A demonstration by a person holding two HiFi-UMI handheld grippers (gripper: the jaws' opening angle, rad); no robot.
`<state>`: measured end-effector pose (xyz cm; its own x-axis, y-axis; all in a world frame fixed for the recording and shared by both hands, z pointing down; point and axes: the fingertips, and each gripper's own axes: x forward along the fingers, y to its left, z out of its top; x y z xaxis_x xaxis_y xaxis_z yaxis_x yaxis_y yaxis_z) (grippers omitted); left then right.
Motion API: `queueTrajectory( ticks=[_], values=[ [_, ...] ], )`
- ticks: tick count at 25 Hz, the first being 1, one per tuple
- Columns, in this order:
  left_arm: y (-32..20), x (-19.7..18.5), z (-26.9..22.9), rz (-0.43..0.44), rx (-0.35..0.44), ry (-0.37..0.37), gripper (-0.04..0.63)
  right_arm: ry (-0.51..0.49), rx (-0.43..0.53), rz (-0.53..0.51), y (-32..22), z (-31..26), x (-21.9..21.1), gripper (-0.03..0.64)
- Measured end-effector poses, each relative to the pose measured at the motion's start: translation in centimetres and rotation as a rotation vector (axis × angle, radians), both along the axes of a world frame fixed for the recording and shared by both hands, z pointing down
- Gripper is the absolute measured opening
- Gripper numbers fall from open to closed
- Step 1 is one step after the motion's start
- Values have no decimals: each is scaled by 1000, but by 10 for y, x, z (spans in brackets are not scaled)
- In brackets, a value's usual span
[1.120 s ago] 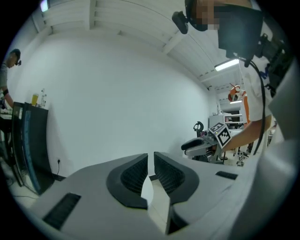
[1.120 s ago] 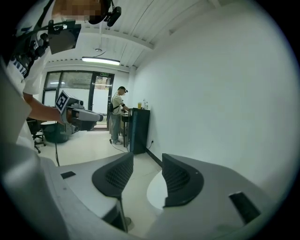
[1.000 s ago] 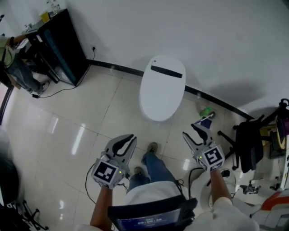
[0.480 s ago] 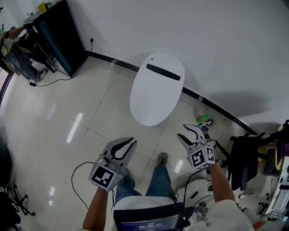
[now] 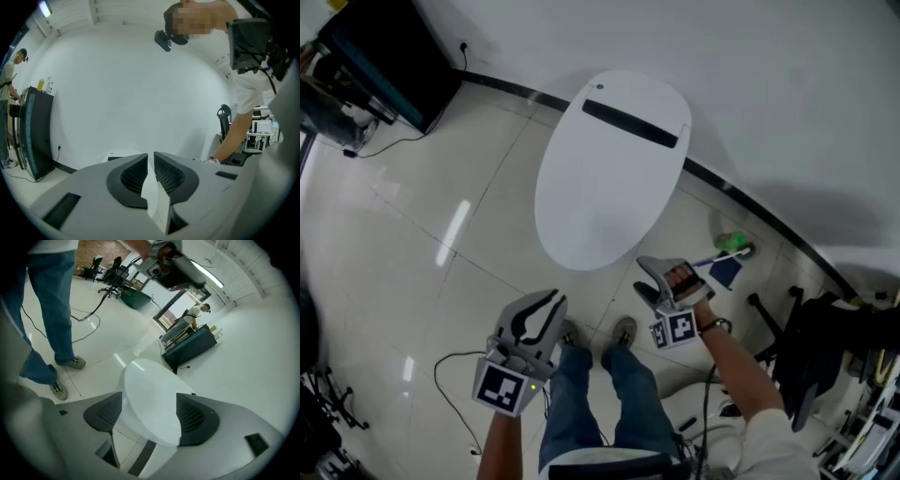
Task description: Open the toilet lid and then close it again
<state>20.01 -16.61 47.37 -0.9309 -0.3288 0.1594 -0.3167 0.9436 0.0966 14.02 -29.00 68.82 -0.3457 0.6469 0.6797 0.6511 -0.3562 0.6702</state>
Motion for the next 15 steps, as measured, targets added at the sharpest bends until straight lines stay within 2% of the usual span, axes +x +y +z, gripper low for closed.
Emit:
queueTrajectory(
  ticks=[3,8,12,15],
  values=[
    [7,-8,39,-3,-3,26,35,-60,21,-42,18,65,2,403],
    [24,-2,98,-3,1,44,35,-130,41,-72,48,143,2,437],
    [28,8,124,8,17,75,35,-186,66,-104,56,173,-2,443],
    [31,16,134,22,18,92,35,-221,14,-93,69,170,-7,443]
  ],
)
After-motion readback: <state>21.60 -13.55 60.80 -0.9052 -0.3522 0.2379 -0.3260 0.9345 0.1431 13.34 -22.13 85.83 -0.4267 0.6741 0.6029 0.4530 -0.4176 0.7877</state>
